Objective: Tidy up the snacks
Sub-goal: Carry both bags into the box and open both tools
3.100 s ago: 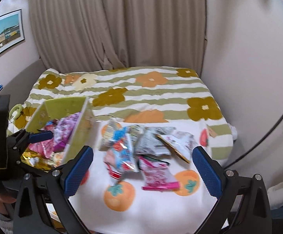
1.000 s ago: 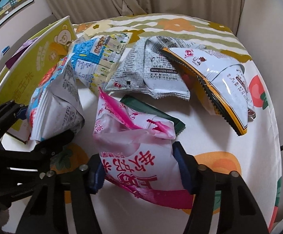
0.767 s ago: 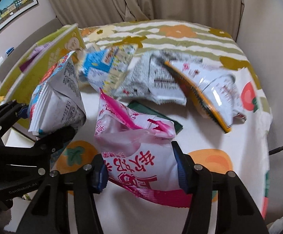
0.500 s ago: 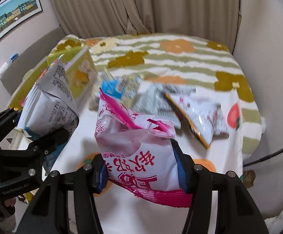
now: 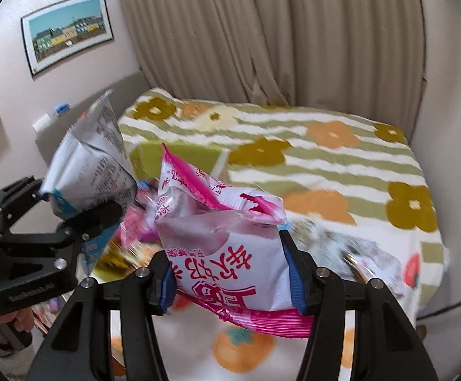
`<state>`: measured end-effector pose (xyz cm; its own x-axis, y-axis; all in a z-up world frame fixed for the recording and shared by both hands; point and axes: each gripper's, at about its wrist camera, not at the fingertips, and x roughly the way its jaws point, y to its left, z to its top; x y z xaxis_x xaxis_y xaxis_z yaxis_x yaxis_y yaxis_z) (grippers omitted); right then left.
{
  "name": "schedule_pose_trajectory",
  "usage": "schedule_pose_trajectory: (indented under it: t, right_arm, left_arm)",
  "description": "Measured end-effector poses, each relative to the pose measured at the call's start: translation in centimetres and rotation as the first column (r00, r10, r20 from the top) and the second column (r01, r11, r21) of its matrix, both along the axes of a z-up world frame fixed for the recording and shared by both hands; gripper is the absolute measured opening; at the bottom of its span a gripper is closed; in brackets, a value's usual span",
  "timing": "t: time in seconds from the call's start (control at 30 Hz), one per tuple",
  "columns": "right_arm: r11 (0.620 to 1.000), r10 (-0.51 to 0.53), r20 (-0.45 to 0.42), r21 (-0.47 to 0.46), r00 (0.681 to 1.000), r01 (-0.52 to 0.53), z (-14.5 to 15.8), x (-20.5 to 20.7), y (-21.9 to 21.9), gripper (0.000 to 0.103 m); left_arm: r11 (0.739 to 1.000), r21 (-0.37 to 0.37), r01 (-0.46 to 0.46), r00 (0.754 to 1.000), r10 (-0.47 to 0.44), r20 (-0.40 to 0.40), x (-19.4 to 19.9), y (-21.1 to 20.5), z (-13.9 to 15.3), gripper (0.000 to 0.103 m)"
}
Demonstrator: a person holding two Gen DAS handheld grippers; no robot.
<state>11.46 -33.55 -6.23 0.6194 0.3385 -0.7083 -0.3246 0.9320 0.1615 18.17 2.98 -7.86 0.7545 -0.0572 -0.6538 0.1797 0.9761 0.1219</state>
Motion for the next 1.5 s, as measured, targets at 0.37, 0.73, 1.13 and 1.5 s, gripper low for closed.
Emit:
schedule_pose_trajectory:
  t: [0.37,0.73,1.13,1.5]
  right_arm:
    - [1.000,0.011,-0.012,0.023,1.000,-0.011,-0.5,6.5,8.6,0.052]
    - [0.996,-0.086,-0.090,0.009,0.992,0.087,-2.8,10.2,12.3,0.052]
    - [0.995,-0.096,-0.160,-0.008,0.982,0.096,-4.8,13.4,13.2,0.052]
    - [0.998,-0.055,-0.173,-0.024,0.983,0.052,-5.4,16.3,14.6,0.096]
  left_arm:
    - [0.999,0.004,-0.038,0.995,0.038,-0.096,6.5,9.9,-1.8,0.064]
    - [0.999,-0.029,0.030,0.966,-0.037,-0.254,12.6,14.1,-6.9,0.097]
    - [0.998,-0.060,0.017,0.967,-0.032,-0.254,12.0,15.1,-7.6,0.103]
    - [0.998,-0.055,-0.034,0.970,0.020,-0.243,12.8,16.1,-6.9,0.103]
